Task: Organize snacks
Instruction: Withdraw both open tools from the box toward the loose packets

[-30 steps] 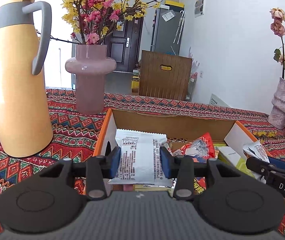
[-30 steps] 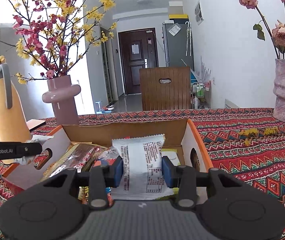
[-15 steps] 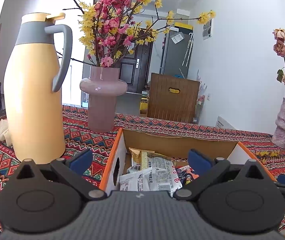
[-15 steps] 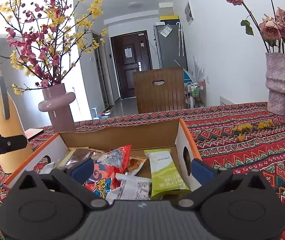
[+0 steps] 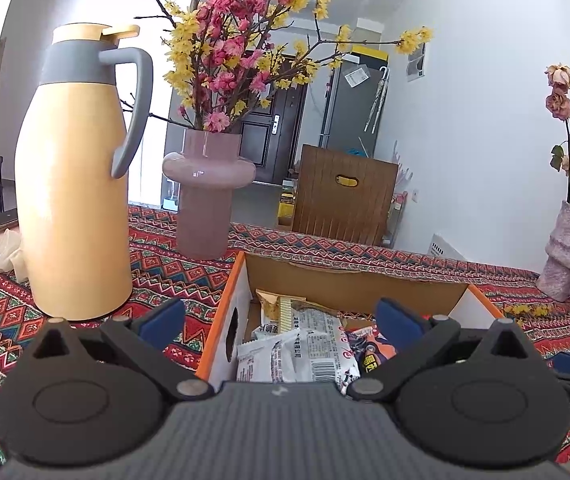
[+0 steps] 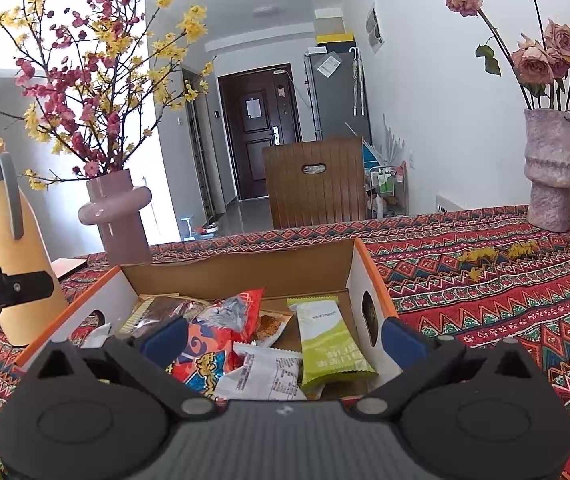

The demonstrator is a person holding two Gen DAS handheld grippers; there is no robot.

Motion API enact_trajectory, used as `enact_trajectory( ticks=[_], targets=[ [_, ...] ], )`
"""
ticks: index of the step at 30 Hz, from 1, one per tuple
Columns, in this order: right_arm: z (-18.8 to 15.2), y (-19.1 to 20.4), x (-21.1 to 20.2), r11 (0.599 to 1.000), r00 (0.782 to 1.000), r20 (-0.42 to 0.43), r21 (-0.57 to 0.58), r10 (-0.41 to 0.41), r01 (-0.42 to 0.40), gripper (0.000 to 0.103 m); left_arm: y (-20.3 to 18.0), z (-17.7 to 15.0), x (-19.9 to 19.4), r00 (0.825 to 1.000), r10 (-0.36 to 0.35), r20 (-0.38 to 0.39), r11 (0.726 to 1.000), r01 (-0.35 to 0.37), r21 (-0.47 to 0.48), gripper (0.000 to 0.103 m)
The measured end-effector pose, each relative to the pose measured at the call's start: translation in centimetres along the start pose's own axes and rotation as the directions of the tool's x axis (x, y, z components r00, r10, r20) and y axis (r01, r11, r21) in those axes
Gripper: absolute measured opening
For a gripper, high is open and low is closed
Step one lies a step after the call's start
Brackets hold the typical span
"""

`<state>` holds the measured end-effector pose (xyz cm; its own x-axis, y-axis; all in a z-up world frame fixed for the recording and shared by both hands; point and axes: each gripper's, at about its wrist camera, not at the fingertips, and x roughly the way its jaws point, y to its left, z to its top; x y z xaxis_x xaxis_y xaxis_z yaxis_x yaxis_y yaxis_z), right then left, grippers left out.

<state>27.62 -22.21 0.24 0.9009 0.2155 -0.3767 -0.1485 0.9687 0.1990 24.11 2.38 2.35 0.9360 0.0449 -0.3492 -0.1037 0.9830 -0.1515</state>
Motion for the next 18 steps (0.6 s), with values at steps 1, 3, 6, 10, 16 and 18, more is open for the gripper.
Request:
enact_trajectory(
  ticks=[1,3,6,10,16,18],
  targets=[
    [-0.05,0.09,-0.12,1.0,1.0,0.002,-0.003,-0.001,0.001,0.103,-0.08,-0.03,-0.07,1.0,0.0,0.0,1.0,0.0,0.002,0.103],
    [-0.05,0.2,-0.32,1.0,1.0,0.007,-0.008,-0.002,0.002,0.103,-0.2,-0.09,-0.17,1.0,0.003,0.002,1.0,-0.003,0.006,0.103],
    [-0.02,0.34,-0.69,1.0,1.0,0.021,-0.013,-0.002,0.002,0.103,-0.28,-0.23,-0.23,1.0,0.004,-0.001,1.0,-0.004,0.005,0.103],
    [-0.04,0.49,-0.95,1.0,1.0,0.031,-0.021,-0.004,0.004,0.103,-0.36,-0.32,-0.22,1.0,0.01,-0.002,1.0,-0.01,0.006,0.103],
    [-0.13,0.51,-0.7,0.999,0.999,0.025,-0.022,-0.024,0.025,0.103,-0.15,-0.3,-0.07,1.0,0.025,-0.001,1.0,-0.025,0.0,0.103],
    [-0.17,0.56,-0.74,0.999,0.999,0.029,-0.025,-0.028,0.029,0.103,-0.12,-0.29,-0.07,0.999,0.032,0.004,0.999,-0.032,-0.003,0.103]
  ],
)
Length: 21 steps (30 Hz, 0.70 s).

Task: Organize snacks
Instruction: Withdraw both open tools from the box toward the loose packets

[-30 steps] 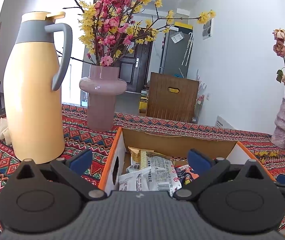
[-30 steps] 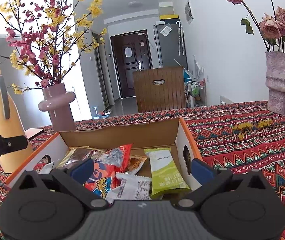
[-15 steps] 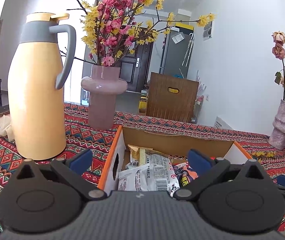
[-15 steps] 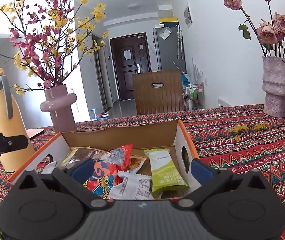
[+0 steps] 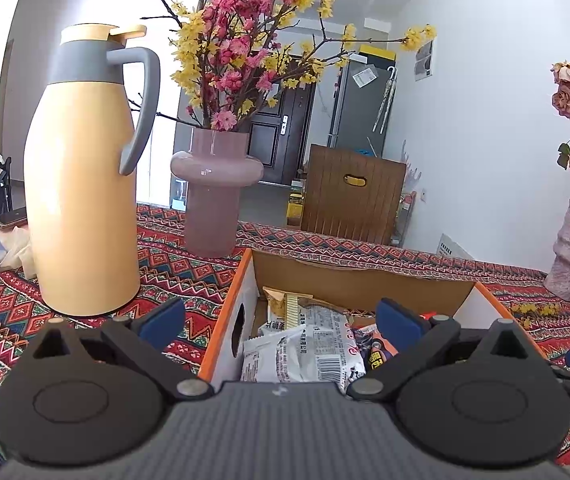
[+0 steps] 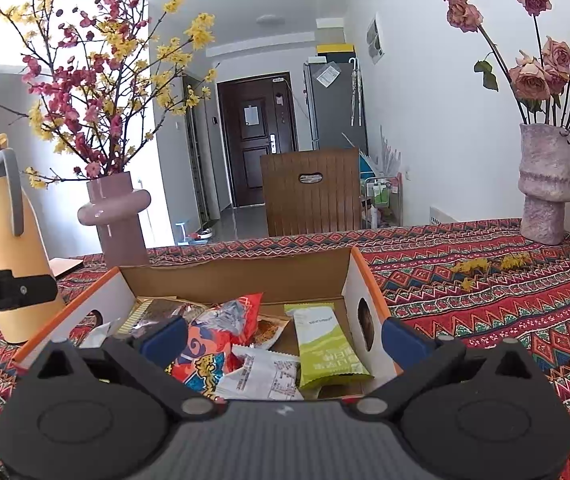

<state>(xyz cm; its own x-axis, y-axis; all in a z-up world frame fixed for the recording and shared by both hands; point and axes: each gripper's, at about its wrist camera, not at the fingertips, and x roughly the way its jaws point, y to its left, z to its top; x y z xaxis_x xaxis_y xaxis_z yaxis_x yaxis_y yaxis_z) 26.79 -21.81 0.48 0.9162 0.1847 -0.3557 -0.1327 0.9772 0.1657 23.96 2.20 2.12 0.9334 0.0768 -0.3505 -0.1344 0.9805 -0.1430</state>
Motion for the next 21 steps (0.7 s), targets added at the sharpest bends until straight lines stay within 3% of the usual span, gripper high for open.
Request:
enact_trajectory(
  ticks=[7,10,14,21],
  targets=[
    [0.3,-0.2,0.0,1.0,1.0,0.006,-0.002,-0.013,0.013,0.103,0.1,0.4,0.8,0.999,0.039,-0.024,0.999,-0.04,-0.026,0.103],
    [0.9,-0.5,-0.9,1.0,0.999,0.016,0.002,-0.029,0.029,0.103,0.3,1.0,0.5,0.996,0.052,-0.073,0.997,-0.056,-0.054,0.103],
    [1.1,-0.5,-3.5,1.0,0.999,0.053,0.001,-0.012,0.012,0.103,0.1,0.9,-1.5,0.995,0.049,-0.082,0.998,-0.053,-0.046,0.103],
    [-0.3,-0.2,-6.9,0.999,0.999,0.026,0.016,0.034,-0.034,0.103,0.0,-0.1,-5.6,0.997,0.032,-0.063,0.999,-0.033,-0.013,0.103]
  ],
)
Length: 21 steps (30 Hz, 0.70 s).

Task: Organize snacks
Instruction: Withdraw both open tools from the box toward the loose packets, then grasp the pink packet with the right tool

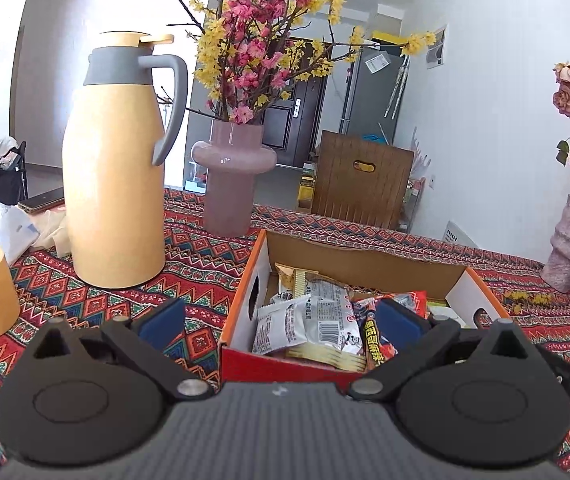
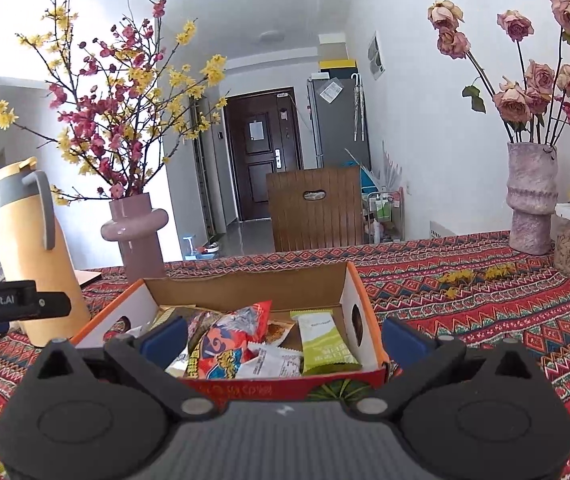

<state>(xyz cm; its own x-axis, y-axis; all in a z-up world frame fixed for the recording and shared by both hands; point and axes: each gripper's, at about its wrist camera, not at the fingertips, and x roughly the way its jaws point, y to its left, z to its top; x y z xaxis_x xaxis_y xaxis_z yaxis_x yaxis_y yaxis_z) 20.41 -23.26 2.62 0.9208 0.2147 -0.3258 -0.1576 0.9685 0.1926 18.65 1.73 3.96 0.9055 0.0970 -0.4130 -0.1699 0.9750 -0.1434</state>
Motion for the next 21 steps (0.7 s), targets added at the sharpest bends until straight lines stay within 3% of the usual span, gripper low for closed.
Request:
enact_trajectory(
  ticks=[11,21],
  targets=[
    [-3.9,0.2,-3.5,0.998,0.994,-0.099,0.04,0.043,-0.04,0.103,2.6,-4.8,-1.9,0.998,0.052,-0.019,0.998,-0.051,0.047,0.103],
    [-6.3,0.7,-4.3,0.998,0.985,-0.172,0.062,0.014,-0.004,0.103,4.7,-7.5,-0.8,0.998,0.056,-0.003,0.997,-0.055,0.058,0.103]
  ],
)
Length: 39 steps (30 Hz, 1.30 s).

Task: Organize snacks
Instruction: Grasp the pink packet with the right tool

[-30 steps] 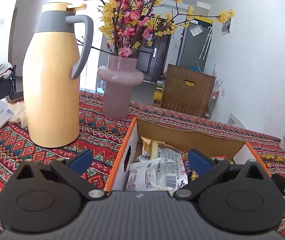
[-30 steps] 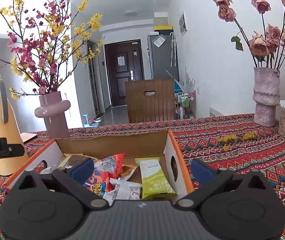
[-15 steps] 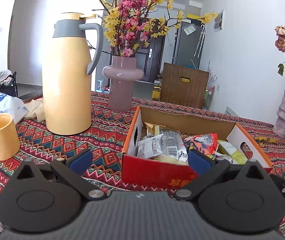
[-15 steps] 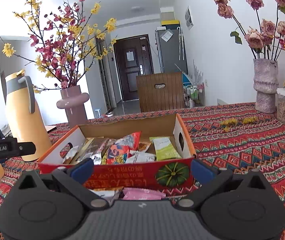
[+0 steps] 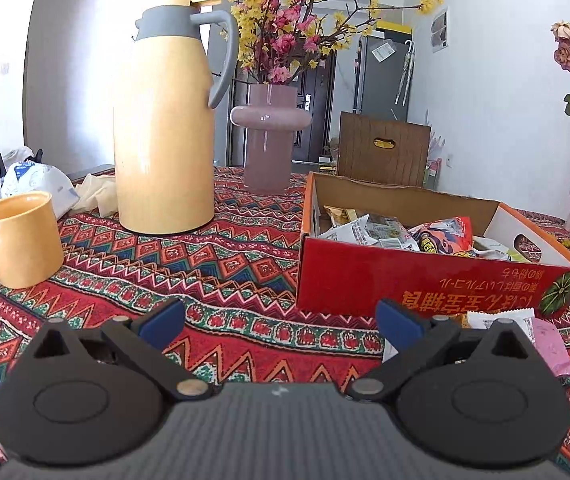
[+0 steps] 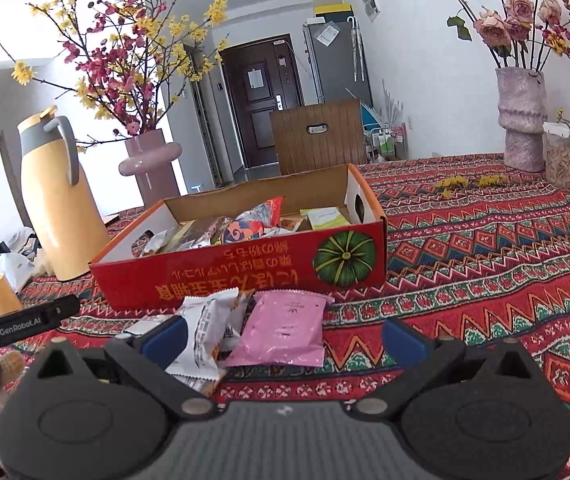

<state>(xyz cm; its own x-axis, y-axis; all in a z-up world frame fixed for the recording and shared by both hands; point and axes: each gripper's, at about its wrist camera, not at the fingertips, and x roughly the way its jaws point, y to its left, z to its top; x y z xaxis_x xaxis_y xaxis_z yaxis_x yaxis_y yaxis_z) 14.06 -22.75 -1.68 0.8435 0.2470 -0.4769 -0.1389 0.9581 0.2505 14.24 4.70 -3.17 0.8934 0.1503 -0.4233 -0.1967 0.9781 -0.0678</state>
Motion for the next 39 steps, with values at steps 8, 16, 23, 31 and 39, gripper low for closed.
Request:
enact_trajectory(
  ticks=[8,16,23,31,39],
  targets=[
    [-1.0,0.1,0.5,1.0,0.999,-0.046,0.013,-0.025,0.025,0.103,0.3,-0.3,0.4,0.999,-0.027,-0.021,1.0,0.026,-0.018,0.103],
    [-0.3,0.6,2.1,0.998,0.997,-0.059,-0.032,-0.048,0.046,0.103,0.6,-0.3,0.3,0.999,-0.041,-0.022,0.999,0.04,-0.034,0.103],
    [2.1,0.8,5.6,0.993,0.988,-0.115,-0.078,-0.102,0.094,0.103,0.7,-0.2,0.4,0.999,-0.038,-0.029,0.998,0.037,-0.042,0.103],
    [2.5,1.3,9.3,0.988,0.971,-0.187,-0.086,-0.145,0.131,0.103,0.9,-0.2,0.7,0.998,-0.041,-0.043,0.998,0.039,-0.056,0.103],
    [1.7,1.5,10.4,0.984,0.969,-0.188,-0.098,-0.164,0.147,0.067,1.0,-0.2,0.8,0.998,-0.046,-0.043,0.997,0.043,-0.065,0.103]
  ],
)
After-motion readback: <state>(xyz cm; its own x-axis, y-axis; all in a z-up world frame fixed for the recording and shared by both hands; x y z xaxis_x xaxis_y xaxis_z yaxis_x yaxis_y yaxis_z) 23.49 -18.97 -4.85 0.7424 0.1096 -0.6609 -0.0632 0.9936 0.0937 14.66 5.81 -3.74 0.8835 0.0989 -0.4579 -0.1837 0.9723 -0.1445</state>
